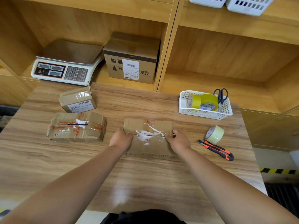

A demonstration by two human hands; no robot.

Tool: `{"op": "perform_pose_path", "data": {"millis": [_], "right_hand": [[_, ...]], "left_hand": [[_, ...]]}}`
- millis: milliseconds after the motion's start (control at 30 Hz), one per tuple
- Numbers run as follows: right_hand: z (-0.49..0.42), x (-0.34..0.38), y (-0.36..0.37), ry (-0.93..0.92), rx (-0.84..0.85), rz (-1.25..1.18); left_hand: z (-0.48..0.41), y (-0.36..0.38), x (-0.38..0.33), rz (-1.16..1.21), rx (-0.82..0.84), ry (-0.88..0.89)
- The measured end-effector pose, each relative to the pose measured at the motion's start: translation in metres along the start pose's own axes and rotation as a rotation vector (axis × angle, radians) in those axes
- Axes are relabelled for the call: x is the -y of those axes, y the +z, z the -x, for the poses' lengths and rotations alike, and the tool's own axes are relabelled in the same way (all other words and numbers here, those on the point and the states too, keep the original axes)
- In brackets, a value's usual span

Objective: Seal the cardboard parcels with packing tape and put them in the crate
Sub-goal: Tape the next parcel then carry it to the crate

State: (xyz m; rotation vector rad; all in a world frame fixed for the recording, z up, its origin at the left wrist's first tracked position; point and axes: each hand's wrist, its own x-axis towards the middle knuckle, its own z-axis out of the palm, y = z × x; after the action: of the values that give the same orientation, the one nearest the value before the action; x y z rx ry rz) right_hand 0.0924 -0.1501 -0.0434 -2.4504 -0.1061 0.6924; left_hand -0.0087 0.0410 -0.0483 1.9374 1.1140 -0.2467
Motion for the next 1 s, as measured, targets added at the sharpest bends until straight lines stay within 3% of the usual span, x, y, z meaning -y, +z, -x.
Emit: {"op": "perform_pose_path", "data": {"millis": [167,267,367,633,800,1000], "right_hand": [[0.0,-0.015,0.0,-0.012,0.065,-0.112],[0.003,-0.028,-0.011,-0.019,0.085,-0.132],[0.004,-0.049,-0.027,-0.028,0.079,-0.083],[-0.004,-0.119,-0.079,0.013,-0.02,-0.015],[-0.011,-0.153,-0.103,0.104,-0.121,0.014],[-0.025,-0.159,-0.112,0.042,-0.079,0.013]], "left_hand": [[0.006,0.006,-0.011,-0.049,-0.066,-0.011],[0.017,0.018,-0.026,-0.204,-0.244,0.118],[0.027,0.038,-0.044,-0.301,-0.291,0.302],[0.05,0.113,-0.098,-0.272,-0.15,0.644],[0.056,0.154,-0.121,-0.268,-0.025,0.702],[0.053,0.175,-0.13,-0.249,-0.014,0.675]]}}
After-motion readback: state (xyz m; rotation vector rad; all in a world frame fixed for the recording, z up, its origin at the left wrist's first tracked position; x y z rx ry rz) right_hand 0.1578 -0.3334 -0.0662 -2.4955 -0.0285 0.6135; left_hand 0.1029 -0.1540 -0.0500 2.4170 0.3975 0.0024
